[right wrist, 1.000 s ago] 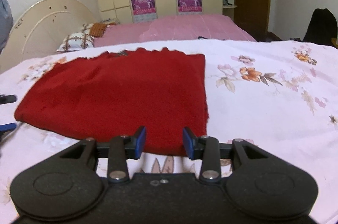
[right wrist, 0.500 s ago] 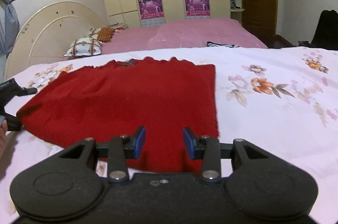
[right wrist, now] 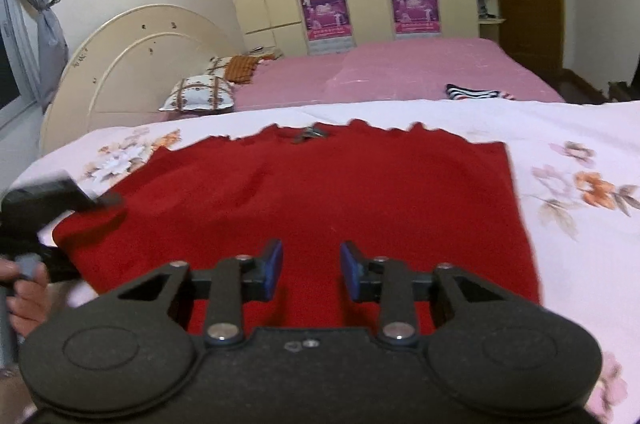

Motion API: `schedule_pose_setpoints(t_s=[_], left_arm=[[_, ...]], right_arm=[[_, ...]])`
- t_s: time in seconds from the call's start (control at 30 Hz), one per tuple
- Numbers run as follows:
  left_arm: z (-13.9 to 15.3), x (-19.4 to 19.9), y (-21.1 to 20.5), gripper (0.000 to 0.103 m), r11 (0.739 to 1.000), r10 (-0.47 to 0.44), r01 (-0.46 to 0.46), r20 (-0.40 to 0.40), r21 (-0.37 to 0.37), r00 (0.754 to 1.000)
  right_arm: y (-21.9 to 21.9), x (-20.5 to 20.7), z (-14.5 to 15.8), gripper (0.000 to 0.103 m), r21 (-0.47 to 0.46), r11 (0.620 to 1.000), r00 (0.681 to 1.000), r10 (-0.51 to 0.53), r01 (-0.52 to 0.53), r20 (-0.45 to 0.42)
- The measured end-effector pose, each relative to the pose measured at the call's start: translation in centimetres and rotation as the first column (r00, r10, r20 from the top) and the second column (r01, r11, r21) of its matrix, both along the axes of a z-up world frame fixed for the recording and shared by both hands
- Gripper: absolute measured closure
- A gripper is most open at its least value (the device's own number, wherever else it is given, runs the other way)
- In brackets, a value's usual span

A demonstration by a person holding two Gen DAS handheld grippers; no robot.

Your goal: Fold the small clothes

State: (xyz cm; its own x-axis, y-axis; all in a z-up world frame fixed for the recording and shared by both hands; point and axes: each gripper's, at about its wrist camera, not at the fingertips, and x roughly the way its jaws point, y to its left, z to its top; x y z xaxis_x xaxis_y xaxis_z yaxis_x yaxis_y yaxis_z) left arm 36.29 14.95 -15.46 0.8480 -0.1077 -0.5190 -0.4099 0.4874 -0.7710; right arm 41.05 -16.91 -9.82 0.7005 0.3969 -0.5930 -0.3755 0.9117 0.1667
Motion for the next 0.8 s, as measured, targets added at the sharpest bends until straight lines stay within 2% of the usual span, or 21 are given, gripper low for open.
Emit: schedule_pose_setpoints(t_s=[0.1,0.17,0.23,0.33,0.37,0.4,0.43,0.57,0.67,0.73,0.8], left_arm=[[0.1,0.2,0.2,0.085,1.000,-0.017,0.017,0.020,0.001,1.000],[0.4,-0.7,0.4,0.086,0.999,-0.012,0.015,0.094,-0.036,0.996],[1.0,-1.7,0.3,0.086,1.000,-0.027,0.028,0.145,-0.008,0.989],[-1.0,-1.4,0.9,0.086,0.999,-0.034,0.035,0.067,-0.007,0.997],[-1.3,-1.5,1.0,0.086,0.999,-0.034,0.035,0.092,-0.008,0.995],[-1.2,-1.3,1.0,0.086,0.999,-0.044,0.044,0.089,0.002,0.995],[-1.0,-1.2,1.0,0.086,0.999,-0.050,0.049,0.084,0.008,0.995],[-0.4,-0.7,1.3,0.086,0.997,-0.072,0.073,0.103,-0.008,0.992],[2.5,-0.1,0.6,0.086,0.990,-0.139,0.133,0.178,0.044,0.974],[4.7,0.9,-0.2,0.086,0.979,-0.204,0.195,0.219,0.065,0.954],[7.3,2.3,-2.2,0.086,0.956,-0.291,0.271,0.238,0.114,0.927]], right_arm=[[1.6,1.0,0.1,0.088,-0.004,1.000,1.000,0.023,-0.023,0.002],[2.7,1.8,0.1,0.091,-0.013,0.999,1.000,0.029,-0.029,0.007],[3.6,2.1,0.2,0.091,-0.015,0.999,0.999,0.047,-0.047,0.013],[5.2,2.3,-0.5,0.091,-0.050,0.995,0.996,0.091,-0.090,0.023],[5.7,2.7,-1.2,0.092,-0.080,0.992,0.995,0.100,-0.100,-0.004],[6.3,3.4,-2.6,0.092,-0.144,0.984,0.993,0.100,-0.108,-0.066],[6.4,3.1,-2.9,0.094,-0.152,0.982,0.994,0.108,-0.111,-0.028],[6.7,2.4,-3.0,0.094,-0.195,0.974,0.993,0.119,-0.116,0.004],[6.6,1.9,-3.2,0.094,-0.196,0.976,0.994,0.105,-0.098,0.022],[6.2,2.4,-3.0,0.094,-0.145,0.986,0.997,0.078,-0.077,0.001],[5.5,2.8,-2.8,0.094,-0.089,0.994,0.998,0.055,-0.057,-0.029]])
